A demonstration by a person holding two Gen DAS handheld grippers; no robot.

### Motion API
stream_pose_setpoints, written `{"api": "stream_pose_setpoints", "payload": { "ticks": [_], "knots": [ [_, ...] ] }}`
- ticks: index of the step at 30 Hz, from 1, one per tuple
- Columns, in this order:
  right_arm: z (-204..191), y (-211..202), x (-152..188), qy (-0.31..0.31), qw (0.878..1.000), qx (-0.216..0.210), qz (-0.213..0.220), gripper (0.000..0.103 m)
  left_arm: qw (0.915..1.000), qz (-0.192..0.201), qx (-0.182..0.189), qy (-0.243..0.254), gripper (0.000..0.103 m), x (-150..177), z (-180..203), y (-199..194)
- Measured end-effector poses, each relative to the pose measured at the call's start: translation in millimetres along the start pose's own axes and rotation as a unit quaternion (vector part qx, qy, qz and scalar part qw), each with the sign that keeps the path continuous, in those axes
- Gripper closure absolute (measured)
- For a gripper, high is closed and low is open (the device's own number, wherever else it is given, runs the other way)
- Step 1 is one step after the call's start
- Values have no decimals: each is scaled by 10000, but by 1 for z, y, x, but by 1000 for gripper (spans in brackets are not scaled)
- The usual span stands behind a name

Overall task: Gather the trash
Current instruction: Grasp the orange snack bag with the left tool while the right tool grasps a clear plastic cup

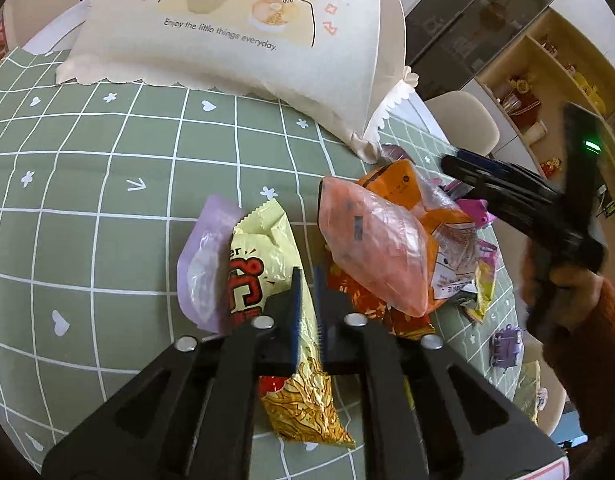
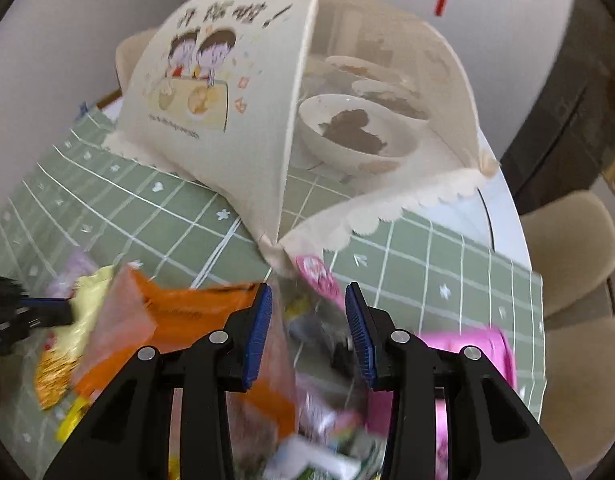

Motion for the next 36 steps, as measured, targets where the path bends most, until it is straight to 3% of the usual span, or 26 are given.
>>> {"api": "stream_pose_setpoints", "payload": {
  "ticks": [3, 8, 9, 10, 15, 17, 20, 25, 26, 28, 29, 30, 36],
  "knots": [
    [-5, 32, -7, -195, 9994, 103, -276, 66, 9998, 99, 144, -23, 66, -3, 1, -7],
    [7, 63, -6, -204, 9973, 348, -619, 67, 9984, 243, 491, -135, 50, -17, 8, -16],
    [10, 60, -6, -93, 9977, 290, -611, 80, 9978, 269, 579, -188, 48, -22, 10, -16],
    [14, 56, -7, 19, 9979, 232, -612, 86, 9972, 297, 648, -229, 47, -25, 13, -15],
    [28, 1, -14, 297, 9991, 290, -110, 88, 9950, 434, 769, -465, 42, -46, 33, -2],
    [32, -24, -12, 396, 9987, 301, 53, 88, 9963, 471, 445, -567, 39, -53, 31, 6],
    [41, -57, -4, 661, 9971, 267, 271, 88, 9980, 376, -141, -482, 39, -56, 25, 22],
    [56, -90, 23, 1273, 9909, 110, 423, 88, 9985, -13, -275, -471, 40, -47, 26, 53],
    [58, -97, 29, 1356, 9897, 107, 445, 88, 9985, -66, -265, -482, 52, -46, 27, 57],
    [63, -113, 42, 1438, 9881, 220, 506, 88, 9987, -90, -210, -462, 63, -44, 33, 56],
    [65, -121, 48, 1466, 9874, 256, 536, 88, 9990, -31, -219, -395, 72, -44, 38, 49],
    [66, -130, 53, 1502, 9866, 274, 574, 88, 9992, 38, -252, -311, 74, -43, 41, 42],
    [69, -195, 85, 1590, 9820, 388, 938, 88, 9956, 729, -460, 370, 78, -37, 84, -29]
  ]
}}
Point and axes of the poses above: each gripper's, at about its wrist camera, not at the fingertips, and y roughly the way its jaws point, z to its right, x to its underside, the point moved 10 cm from there along y, roughly the way its jaws point, and after that the axes turned 6 degrees about -z, right-handed, at the moved point
